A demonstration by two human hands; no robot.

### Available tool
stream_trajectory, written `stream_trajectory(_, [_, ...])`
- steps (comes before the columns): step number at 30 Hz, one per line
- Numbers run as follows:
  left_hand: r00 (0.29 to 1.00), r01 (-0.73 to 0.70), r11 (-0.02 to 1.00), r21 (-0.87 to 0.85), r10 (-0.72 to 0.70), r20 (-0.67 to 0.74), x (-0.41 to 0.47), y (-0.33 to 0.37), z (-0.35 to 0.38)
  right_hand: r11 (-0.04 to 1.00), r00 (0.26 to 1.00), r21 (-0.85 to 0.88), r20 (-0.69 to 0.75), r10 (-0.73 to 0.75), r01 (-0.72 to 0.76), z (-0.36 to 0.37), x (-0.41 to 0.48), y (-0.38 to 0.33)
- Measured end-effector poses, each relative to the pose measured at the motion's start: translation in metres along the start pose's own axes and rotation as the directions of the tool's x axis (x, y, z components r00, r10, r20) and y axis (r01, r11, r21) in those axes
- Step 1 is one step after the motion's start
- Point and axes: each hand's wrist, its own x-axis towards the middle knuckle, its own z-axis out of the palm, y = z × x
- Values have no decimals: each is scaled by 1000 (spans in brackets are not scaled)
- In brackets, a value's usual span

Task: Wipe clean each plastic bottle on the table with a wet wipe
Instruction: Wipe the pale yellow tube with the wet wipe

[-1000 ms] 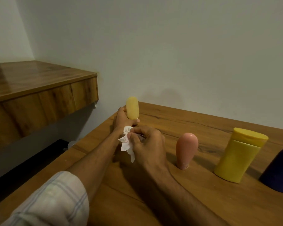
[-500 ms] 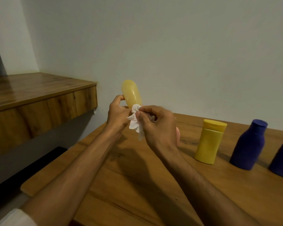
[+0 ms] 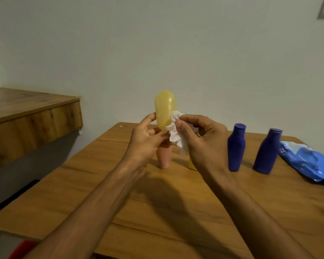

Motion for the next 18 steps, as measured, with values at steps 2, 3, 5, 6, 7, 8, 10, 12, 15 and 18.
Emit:
stream_trajectory(2, [997, 35, 998, -43, -32, 74, -4, -2, 11, 1000, 1000, -2, -20, 1, -2, -13, -3, 2])
stream_trajectory(3, [993, 51, 996, -70, -43, 110, -6, -2, 17, 1000, 1000, 0, -24, 3, -3, -20, -4, 4])
stream_trajectory(5, [981, 76, 991, -114, -53, 187, -12, -2, 25, 1000, 999, 5, -34, 24, -24, -32, -7, 9])
stream_trajectory(6, [972, 82, 989, -125, -51, 229, -15, -2, 28, 999, 998, -2, -46, 37, -37, -38, -8, 11])
stream_trajectory(7, [963, 90, 987, -132, -52, 266, -17, -2, 31, 999, 997, -11, -61, 48, -49, -44, -9, 13])
stream_trajectory(8, [955, 98, 986, -132, -56, 291, -19, -4, 34, 998, 996, -17, -74, 58, -59, -50, -10, 15])
stream_trajectory(10, [947, 99, 989, -114, -58, 315, -22, -6, 38, 997, 993, -10, -90, 75, -76, -59, -14, 18])
stream_trajectory(12, [939, 96, 989, -110, -53, 340, -24, -11, 41, 996, 993, -6, -86, 86, -86, -65, -18, 20])
stream_trajectory(15, [936, 128, 981, -145, -71, 345, -28, -15, 45, 997, 996, -28, -57, 70, -72, -70, -24, 23])
stream_trajectory(18, [938, 152, 974, -167, -89, 336, -30, -18, 47, 997, 1000, -79, -21, 22, -24, -74, -27, 24])
